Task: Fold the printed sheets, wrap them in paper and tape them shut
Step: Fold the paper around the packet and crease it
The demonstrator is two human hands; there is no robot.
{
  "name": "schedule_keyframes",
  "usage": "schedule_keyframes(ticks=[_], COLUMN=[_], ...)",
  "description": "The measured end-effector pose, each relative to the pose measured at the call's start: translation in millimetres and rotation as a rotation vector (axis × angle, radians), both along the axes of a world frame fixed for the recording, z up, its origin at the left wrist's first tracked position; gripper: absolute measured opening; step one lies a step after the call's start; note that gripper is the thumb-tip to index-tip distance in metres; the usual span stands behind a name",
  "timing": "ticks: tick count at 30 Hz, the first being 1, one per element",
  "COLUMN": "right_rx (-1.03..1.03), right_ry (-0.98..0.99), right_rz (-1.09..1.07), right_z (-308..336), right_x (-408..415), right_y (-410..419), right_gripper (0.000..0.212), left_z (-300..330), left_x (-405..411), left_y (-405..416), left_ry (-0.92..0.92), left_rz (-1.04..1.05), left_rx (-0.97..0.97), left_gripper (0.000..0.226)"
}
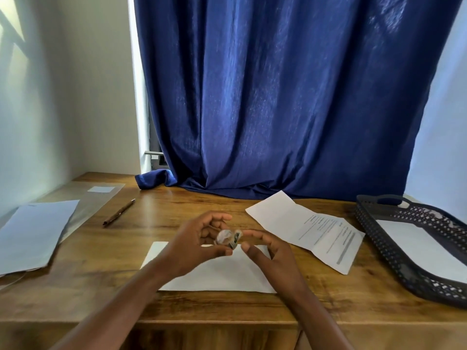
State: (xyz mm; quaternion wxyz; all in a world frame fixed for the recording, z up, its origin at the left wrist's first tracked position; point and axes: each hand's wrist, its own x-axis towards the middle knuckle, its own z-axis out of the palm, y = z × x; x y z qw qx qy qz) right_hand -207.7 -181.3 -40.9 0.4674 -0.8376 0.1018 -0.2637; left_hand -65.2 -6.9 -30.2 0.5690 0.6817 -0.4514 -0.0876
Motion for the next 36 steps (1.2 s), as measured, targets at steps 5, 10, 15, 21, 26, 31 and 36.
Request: schedule_keyframes(ticks=[5,10,15,21,26,31,36], right_rx=[-0.024,-0.045,0.042,0.066,0.115,0.121,0.184], right_ry=[-0.105,-0.122,-0.118,-0.092,-0.070,-0.053,-0.062], right_rz=[-0.026,-0.029,-0.062,-0.083,-0.143,-0.157,-0.182], right_z=[-4,-4,-3,-5,-8,-11,-12], right_x=[5,6,6,9,13,14,15], right_y=[-5,-5,-7,-8,-12,-15,-18], right_gripper=[0.009,0.004,0.007,0.006,0.005,0.003,0.005], left_z=[-6,-8,-10,-5,-5,-19,-9], left_x=[-5,-1,9,36,75,82,67], left_y=[-11,-6,-4,2,19,27,27], left_ry=[-0.051,-0.054,-0.104,-0.169,-0.257,-0.313,-0.408], left_rz=[-0.024,0.018,0.082,0.234,0.401,0.465,0.512], left_rx=[0.034,0.041,0.069,0.205,0.350,0.427,0.404], left_gripper=[0.067,0.065,0.060,0.059,0.062,0.061,0.069])
